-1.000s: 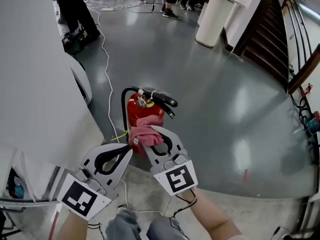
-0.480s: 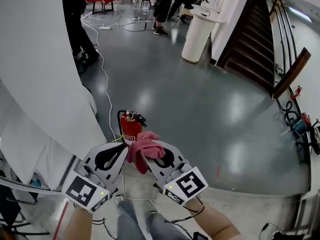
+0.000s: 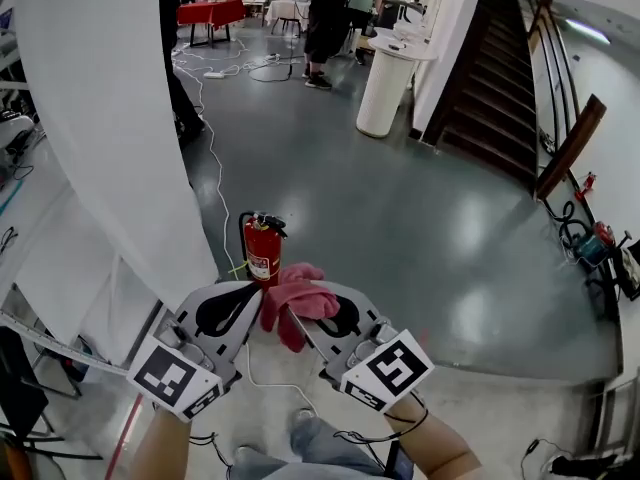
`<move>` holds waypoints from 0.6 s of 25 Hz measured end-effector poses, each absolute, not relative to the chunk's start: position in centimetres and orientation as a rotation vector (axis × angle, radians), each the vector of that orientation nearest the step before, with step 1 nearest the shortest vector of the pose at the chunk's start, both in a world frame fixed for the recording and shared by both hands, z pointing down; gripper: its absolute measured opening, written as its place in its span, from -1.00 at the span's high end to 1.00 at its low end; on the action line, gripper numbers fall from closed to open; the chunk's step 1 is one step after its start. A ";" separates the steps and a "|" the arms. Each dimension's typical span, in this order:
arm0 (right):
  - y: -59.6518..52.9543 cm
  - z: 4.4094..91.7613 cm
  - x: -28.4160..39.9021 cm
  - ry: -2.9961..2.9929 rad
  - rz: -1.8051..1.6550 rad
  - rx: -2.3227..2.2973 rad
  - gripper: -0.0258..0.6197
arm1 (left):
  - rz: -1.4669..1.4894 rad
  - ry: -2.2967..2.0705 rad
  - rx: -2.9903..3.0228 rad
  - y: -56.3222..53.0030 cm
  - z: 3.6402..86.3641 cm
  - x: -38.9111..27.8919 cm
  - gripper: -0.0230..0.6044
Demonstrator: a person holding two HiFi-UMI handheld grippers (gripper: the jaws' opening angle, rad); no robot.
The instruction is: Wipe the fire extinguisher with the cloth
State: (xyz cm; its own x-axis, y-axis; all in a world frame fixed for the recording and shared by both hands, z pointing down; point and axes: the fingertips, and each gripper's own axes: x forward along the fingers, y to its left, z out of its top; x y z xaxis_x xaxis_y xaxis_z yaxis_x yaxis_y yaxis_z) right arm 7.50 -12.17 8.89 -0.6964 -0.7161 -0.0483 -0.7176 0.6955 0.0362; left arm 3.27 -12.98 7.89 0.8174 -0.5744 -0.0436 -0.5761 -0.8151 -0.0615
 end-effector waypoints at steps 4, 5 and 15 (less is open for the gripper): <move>-7.8 8.5 5.4 2.828 0.115 -1.272 0.67 | 0.041 0.855 -2.923 -8.9 7.0 1.4 0.90; -6.7 8.5 4.6 2.816 0.125 -1.289 0.67 | 0.035 0.836 -2.925 -7.8 7.0 0.7 0.90; 3.2 8.9 -2.9 2.724 0.137 -1.419 0.67 | -0.030 0.720 -2.932 2.2 7.8 -6.6 0.90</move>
State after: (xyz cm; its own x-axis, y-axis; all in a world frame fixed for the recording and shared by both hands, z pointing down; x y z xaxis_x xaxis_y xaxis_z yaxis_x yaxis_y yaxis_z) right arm -2.88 3.23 8.88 -0.5719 -0.8141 -0.1006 -0.8201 0.5702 0.0479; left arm -6.60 2.21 7.78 0.8864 -0.4628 -0.0097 -0.4604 -0.8792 -0.1228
